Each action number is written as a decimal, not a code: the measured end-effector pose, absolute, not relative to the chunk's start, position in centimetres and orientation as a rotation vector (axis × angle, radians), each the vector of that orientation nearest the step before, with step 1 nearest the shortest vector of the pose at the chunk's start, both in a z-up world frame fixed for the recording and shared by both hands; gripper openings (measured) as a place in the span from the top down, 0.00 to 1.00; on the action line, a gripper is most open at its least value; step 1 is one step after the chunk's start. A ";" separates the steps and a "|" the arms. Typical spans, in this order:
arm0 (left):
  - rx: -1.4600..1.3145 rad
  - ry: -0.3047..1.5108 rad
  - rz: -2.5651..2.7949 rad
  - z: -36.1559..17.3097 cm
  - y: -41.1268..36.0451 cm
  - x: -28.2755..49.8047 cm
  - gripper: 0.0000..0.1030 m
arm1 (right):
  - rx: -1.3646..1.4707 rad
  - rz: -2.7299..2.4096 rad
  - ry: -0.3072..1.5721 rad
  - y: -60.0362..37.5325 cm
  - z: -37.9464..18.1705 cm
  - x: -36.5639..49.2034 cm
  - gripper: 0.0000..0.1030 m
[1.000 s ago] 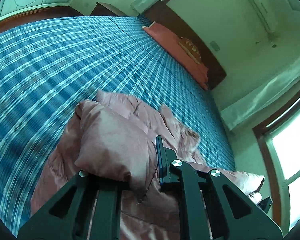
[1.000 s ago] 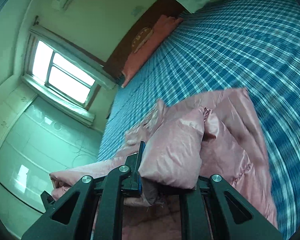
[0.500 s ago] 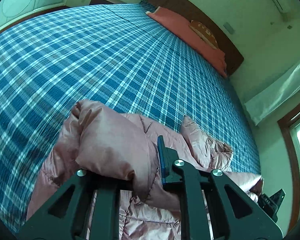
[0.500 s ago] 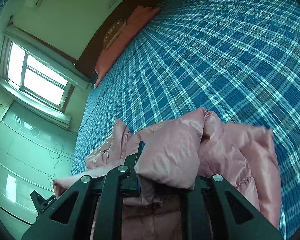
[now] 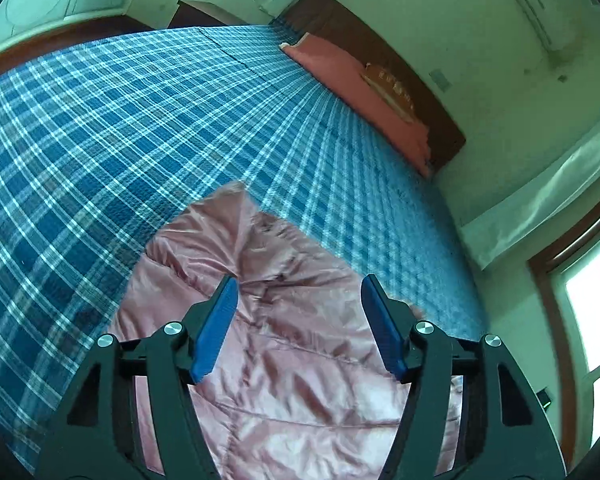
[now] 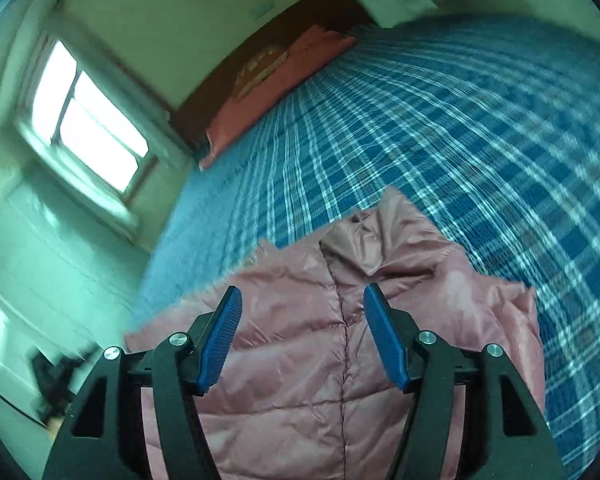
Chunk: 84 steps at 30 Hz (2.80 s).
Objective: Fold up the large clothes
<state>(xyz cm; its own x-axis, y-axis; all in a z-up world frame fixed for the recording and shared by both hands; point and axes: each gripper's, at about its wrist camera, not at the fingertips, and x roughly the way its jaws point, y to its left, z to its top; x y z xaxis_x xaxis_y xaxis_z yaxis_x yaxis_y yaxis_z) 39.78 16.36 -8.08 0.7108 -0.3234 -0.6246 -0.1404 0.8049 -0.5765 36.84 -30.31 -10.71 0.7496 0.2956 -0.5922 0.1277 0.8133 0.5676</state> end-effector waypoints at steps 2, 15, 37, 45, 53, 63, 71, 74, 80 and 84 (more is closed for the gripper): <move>-0.621 0.801 -0.084 -8.8 16.3 40.6 0.38 | 0.525 0.094 0.749 -28.4 -10.3 37.9 0.39; -0.384 0.877 0.067 -12.9 15.9 44.5 0.38 | 0.288 0.096 0.929 -23.3 -13.7 43.6 0.39; -0.785 0.808 0.106 -12.9 22.6 26.1 0.30 | 0.611 -0.086 0.796 -32.9 -10.5 21.2 0.33; -0.922 0.779 0.093 -16.0 21.0 19.9 0.29 | 0.966 -0.004 0.810 -33.0 -16.2 15.9 0.32; -1.055 0.764 0.070 -17.1 19.3 23.4 0.29 | 1.075 -0.016 0.717 -31.3 -17.1 19.9 0.31; -1.036 0.762 0.111 -17.4 18.4 27.2 0.78 | 1.068 -0.038 0.701 -31.7 -17.8 21.2 0.68; -0.973 0.758 0.113 -16.3 17.8 26.1 0.85 | 1.074 0.005 0.683 -32.1 -18.2 20.3 0.81; -0.968 0.759 0.115 -16.1 17.7 25.1 0.86 | 1.069 0.013 0.684 -32.0 -18.2 19.2 0.81; -0.952 0.762 0.111 -15.9 18.6 23.0 0.86 | 1.062 0.023 0.690 -32.0 -18.2 16.9 0.82; -0.952 0.762 0.110 -15.8 19.0 21.4 0.86 | 1.056 0.024 0.694 -31.9 -18.0 15.9 0.82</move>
<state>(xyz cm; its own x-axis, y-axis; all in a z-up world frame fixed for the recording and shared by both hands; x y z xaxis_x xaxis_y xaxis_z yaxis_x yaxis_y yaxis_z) 21.38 18.96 -15.80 0.7386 -0.2352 -0.6317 -0.4045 0.5950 -0.6945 15.93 -31.87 -17.96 0.7895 0.3379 -0.5123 0.3023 0.5123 0.8038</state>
